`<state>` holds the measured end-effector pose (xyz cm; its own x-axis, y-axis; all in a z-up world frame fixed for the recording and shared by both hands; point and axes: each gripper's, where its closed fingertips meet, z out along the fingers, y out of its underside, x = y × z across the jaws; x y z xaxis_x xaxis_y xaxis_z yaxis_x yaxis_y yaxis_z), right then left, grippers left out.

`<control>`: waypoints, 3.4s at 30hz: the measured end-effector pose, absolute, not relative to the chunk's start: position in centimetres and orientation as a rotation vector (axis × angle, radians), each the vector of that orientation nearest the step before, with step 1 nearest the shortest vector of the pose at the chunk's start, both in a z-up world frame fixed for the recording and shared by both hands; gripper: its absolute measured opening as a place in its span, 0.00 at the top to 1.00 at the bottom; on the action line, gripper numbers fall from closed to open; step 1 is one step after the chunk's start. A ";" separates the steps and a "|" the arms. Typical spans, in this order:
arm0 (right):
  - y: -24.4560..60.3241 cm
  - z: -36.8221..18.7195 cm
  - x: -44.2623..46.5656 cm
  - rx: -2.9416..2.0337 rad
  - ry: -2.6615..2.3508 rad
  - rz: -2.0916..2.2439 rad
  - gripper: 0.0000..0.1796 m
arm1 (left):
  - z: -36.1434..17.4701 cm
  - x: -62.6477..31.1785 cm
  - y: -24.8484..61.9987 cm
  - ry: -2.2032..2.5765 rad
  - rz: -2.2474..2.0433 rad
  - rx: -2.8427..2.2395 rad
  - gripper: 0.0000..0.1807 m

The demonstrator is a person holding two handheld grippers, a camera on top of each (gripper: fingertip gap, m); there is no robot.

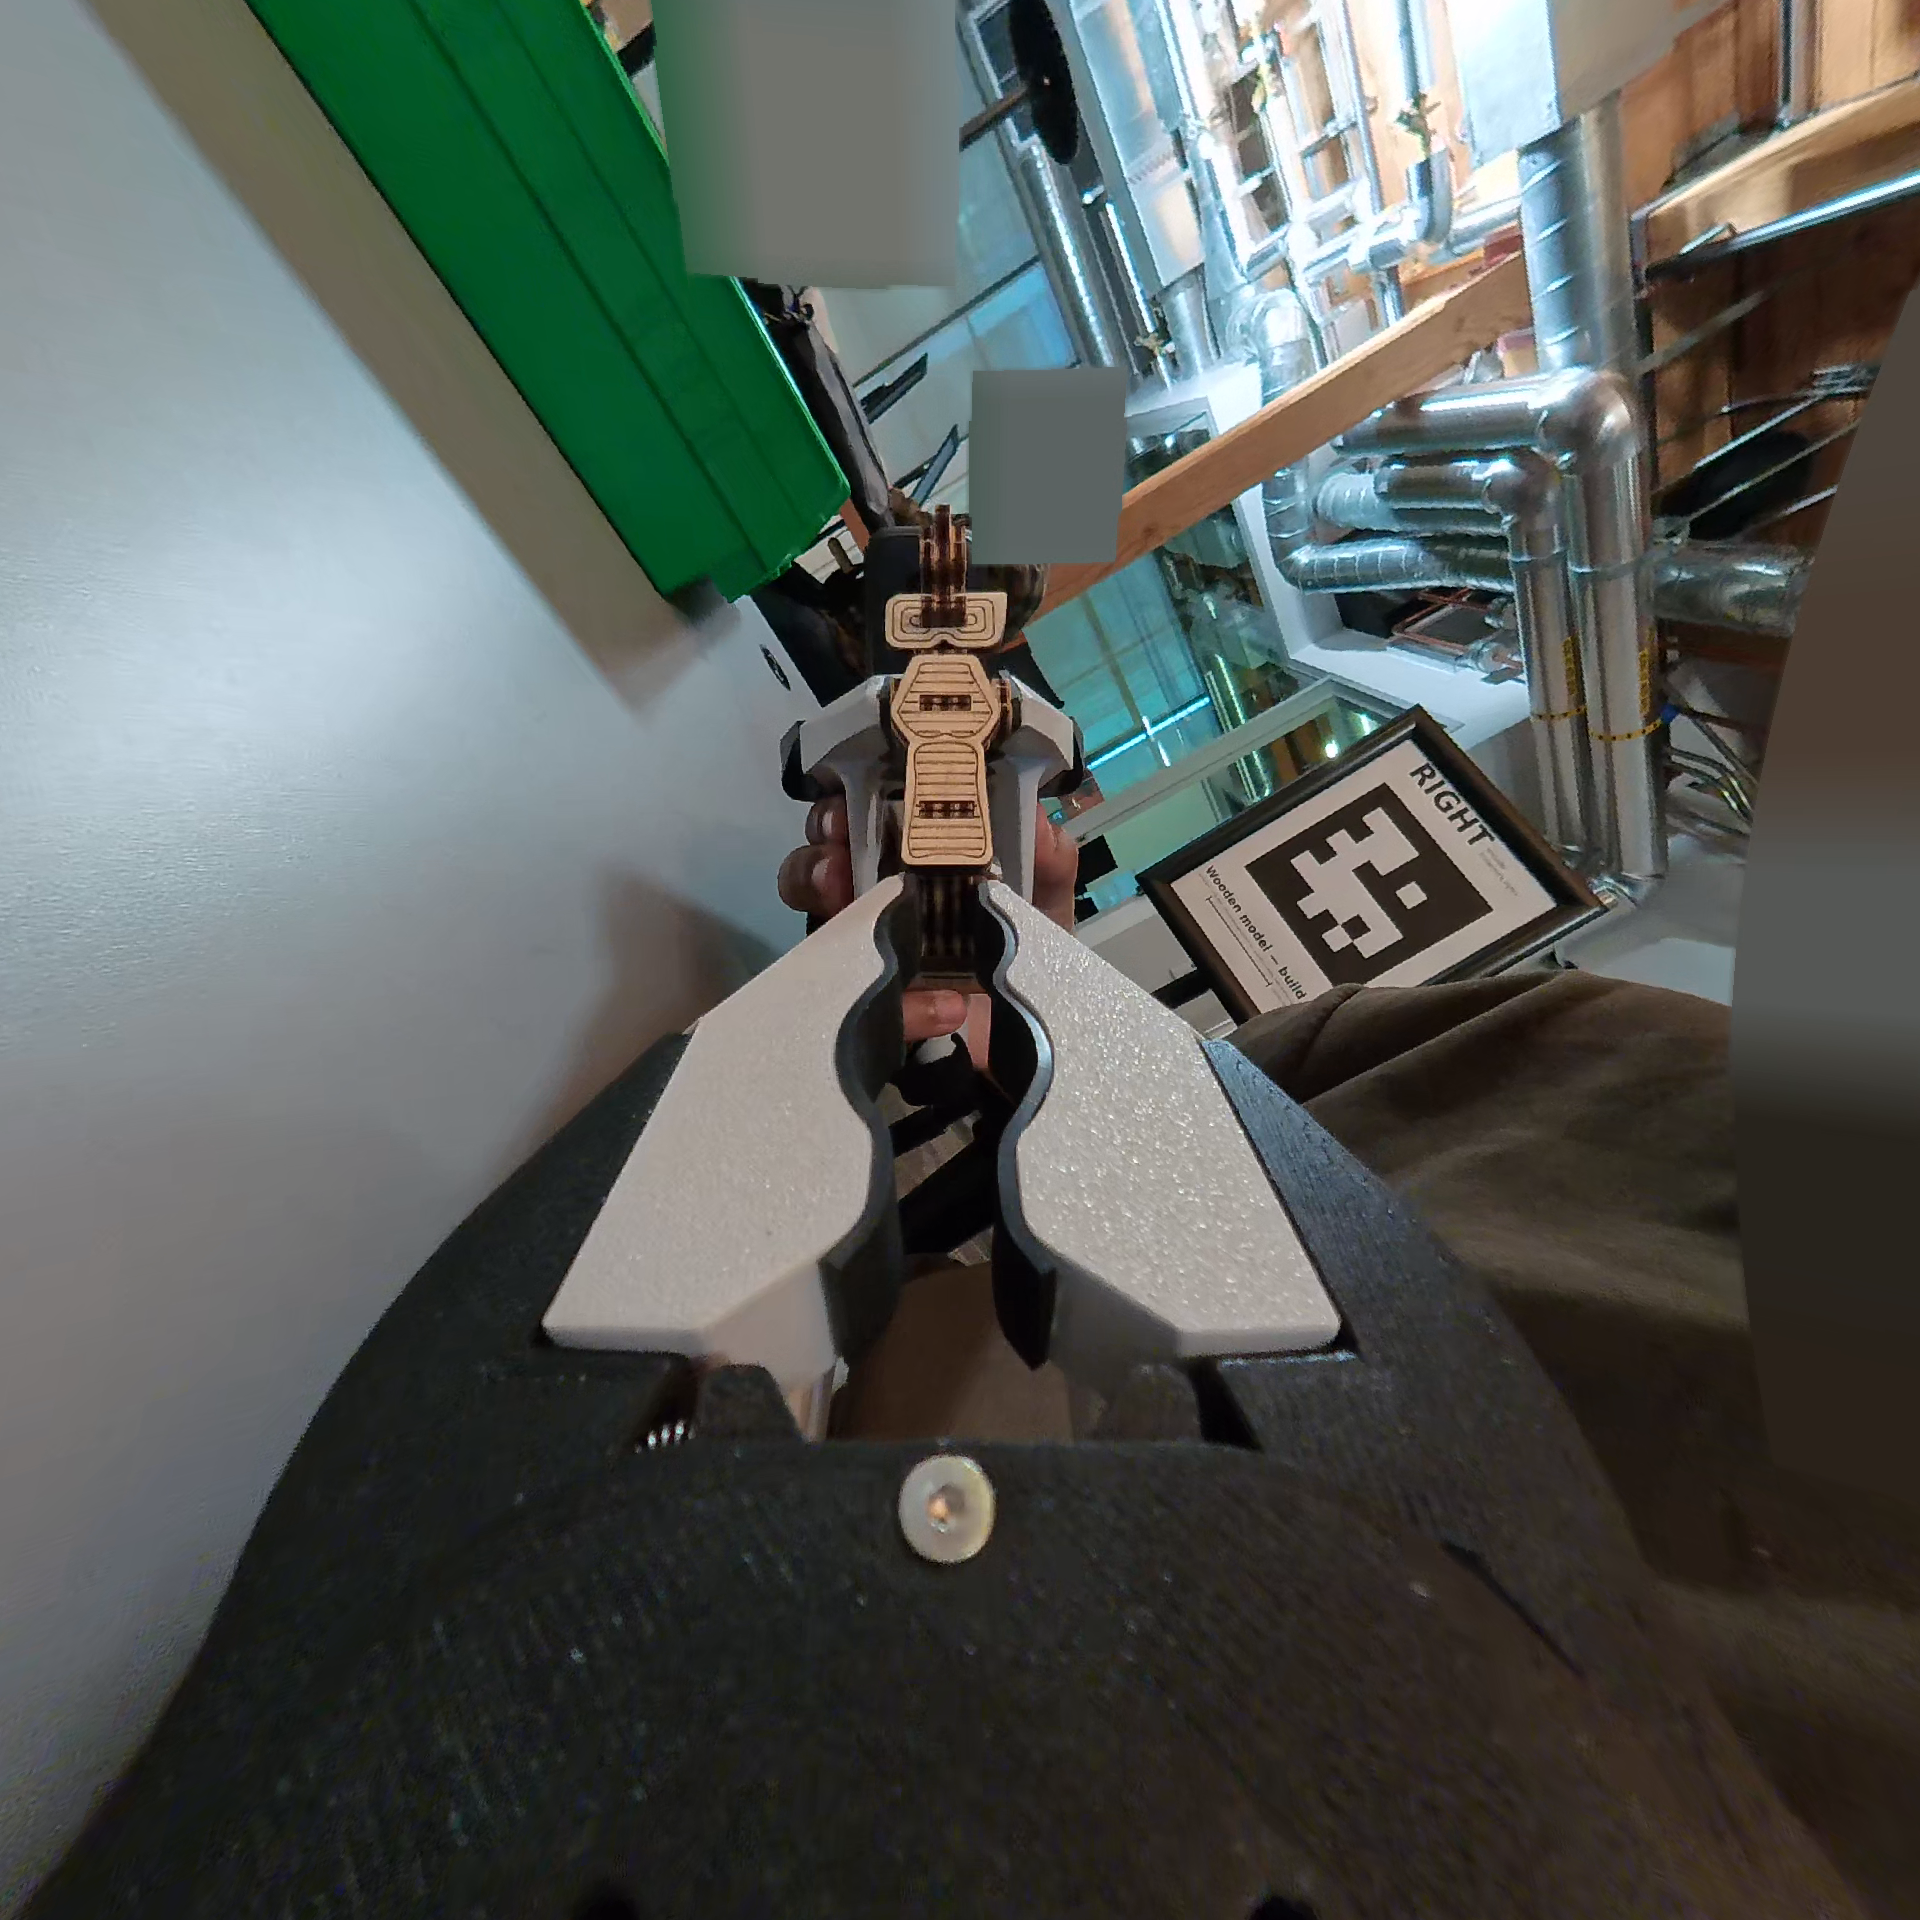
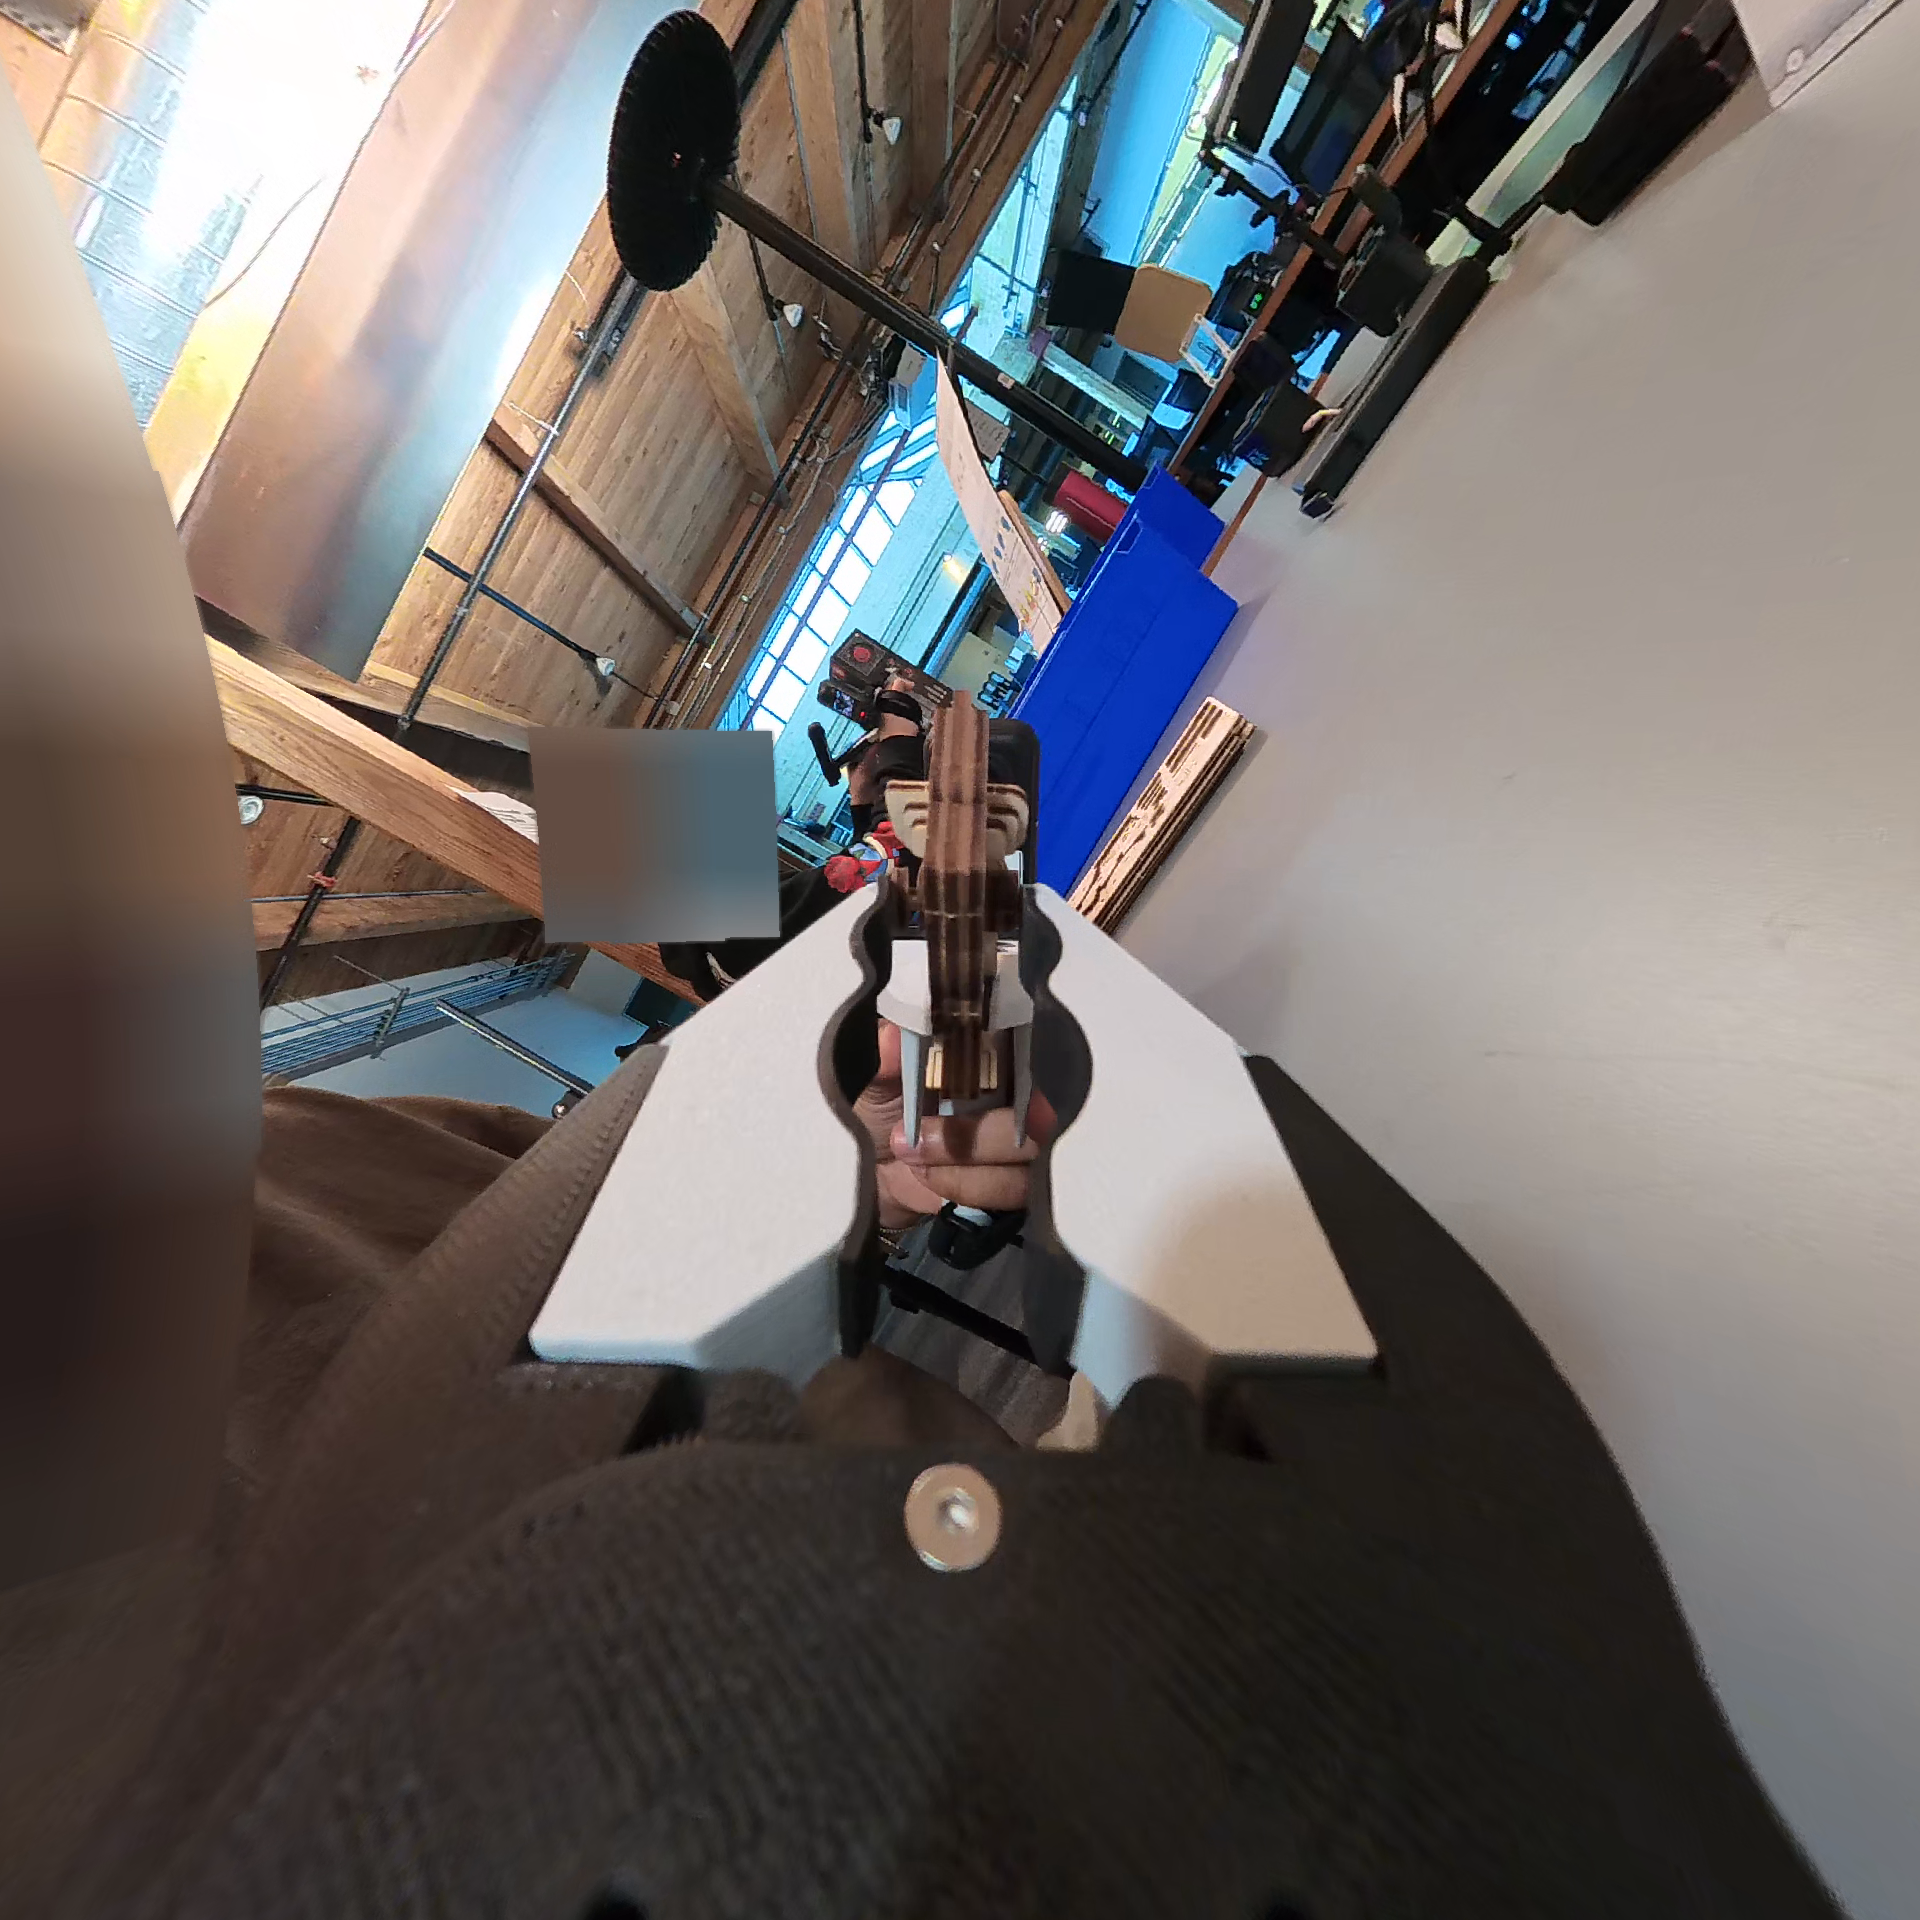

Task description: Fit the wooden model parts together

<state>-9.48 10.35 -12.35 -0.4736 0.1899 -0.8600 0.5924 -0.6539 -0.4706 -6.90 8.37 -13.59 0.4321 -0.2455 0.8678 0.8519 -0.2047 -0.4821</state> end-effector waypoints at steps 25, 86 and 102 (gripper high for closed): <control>7.1 -12.5 -5.6 1.119 1.800 -2.081 0.88 | -14.3 -4.0 8.5 -0.230 -0.812 -1.711 0.77; 7.5 -14.0 -6.2 1.230 1.646 -1.967 0.88 | -14.3 -4.9 8.2 -0.353 -0.979 -1.621 0.86; 7.3 -14.4 -5.9 1.225 1.692 -1.934 0.88 | -14.3 -5.7 7.9 -0.358 -0.956 -1.622 0.85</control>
